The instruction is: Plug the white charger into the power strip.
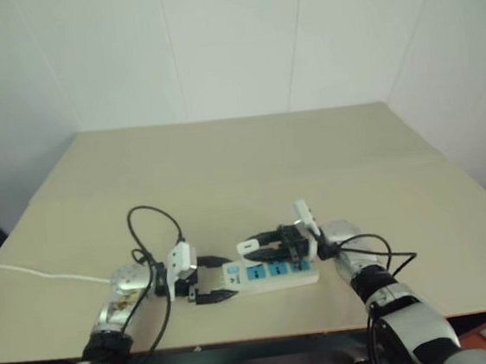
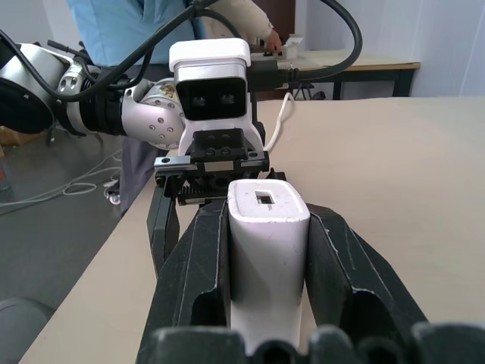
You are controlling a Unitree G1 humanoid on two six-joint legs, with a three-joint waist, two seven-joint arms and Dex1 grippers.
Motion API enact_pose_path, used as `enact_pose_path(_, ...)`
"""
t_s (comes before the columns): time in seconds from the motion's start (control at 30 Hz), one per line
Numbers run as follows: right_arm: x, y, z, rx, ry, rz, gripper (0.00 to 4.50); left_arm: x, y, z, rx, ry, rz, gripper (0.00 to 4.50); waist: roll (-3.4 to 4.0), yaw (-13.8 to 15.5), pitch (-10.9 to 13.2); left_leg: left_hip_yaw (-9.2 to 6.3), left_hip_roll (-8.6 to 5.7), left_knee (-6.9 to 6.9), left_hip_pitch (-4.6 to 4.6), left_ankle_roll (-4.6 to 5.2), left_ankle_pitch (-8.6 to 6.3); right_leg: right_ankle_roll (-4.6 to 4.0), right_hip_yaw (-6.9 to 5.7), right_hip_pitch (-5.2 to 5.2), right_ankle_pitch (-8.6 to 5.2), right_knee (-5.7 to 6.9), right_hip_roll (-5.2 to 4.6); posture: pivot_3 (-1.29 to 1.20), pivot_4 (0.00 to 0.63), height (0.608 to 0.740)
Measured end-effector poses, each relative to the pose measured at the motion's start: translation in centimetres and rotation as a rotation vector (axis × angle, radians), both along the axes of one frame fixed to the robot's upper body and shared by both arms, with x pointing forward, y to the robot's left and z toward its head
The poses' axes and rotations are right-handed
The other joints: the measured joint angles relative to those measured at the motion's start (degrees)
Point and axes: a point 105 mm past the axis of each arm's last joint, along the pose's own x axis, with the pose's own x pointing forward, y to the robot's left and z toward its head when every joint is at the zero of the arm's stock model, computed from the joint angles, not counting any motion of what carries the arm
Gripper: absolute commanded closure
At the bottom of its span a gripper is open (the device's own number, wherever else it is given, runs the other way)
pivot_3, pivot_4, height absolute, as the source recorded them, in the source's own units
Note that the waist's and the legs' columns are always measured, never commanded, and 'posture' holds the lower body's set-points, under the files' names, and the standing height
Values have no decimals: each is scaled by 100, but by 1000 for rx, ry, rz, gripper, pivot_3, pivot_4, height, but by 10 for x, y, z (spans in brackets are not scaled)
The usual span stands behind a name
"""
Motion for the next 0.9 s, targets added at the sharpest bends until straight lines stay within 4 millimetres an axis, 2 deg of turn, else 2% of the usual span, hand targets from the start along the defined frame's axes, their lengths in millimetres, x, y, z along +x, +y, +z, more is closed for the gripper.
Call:
enact_pose_path(0.33,4,-19,-1,-32,-14,-38,3380,0,1,0,2,3,6,1276,-2,-7,-1,-1,2,-5,0,-20,-12,0,0,-2,0,-4,0,0,150,740)
enact_pose_path(0.43,13,-50,-10,-81,20,-153,3380,-4,1,1,-3,1,-14,1276,2,2,9,4,0,-8,-20,-18,-11,-1,0,-12,0,-6,-4,0,150,740)
enact_pose_path(0.5,11,-50,-19,-134,33,-145,3380,-5,4,4,5,-7,-26,1276,-11,0,4,0,9,-12,-32,16,9,-9,-10,-9,-4,-3,7,0,150,740)
enact_pose_path(0.53,11,-53,-19,-104,44,-161,3380,-6,4,3,5,-5,-31,1276,-10,-4,6,-1,10,-21,-40,16,10,-11,-14,-17,-6,-7,9,0,150,740)
enact_pose_path(0.6,9,-49,-18,-90,39,-147,3380,-8,6,4,4,-4,-34,1276,5,-22,11,8,6,-43,-36,15,9,25,-8,-21,6,-6,7,0,150,740)
enact_pose_path(0.8,10,-45,-13,-46,70,-141,3380,-8,6,7,-7,-9,-35,1276,13,-20,49,4,7,-51,-42,15,9,26,-11,-32,3,-5,13,0,150,740)
enact_pose_path(0.9,9,-44,-5,-40,52,-130,3380,-8,8,10,-11,-19,-35,1276,22,-20,70,5,4,-47,-106,16,10,31,-8,-100,7,9,13,0,150,740)
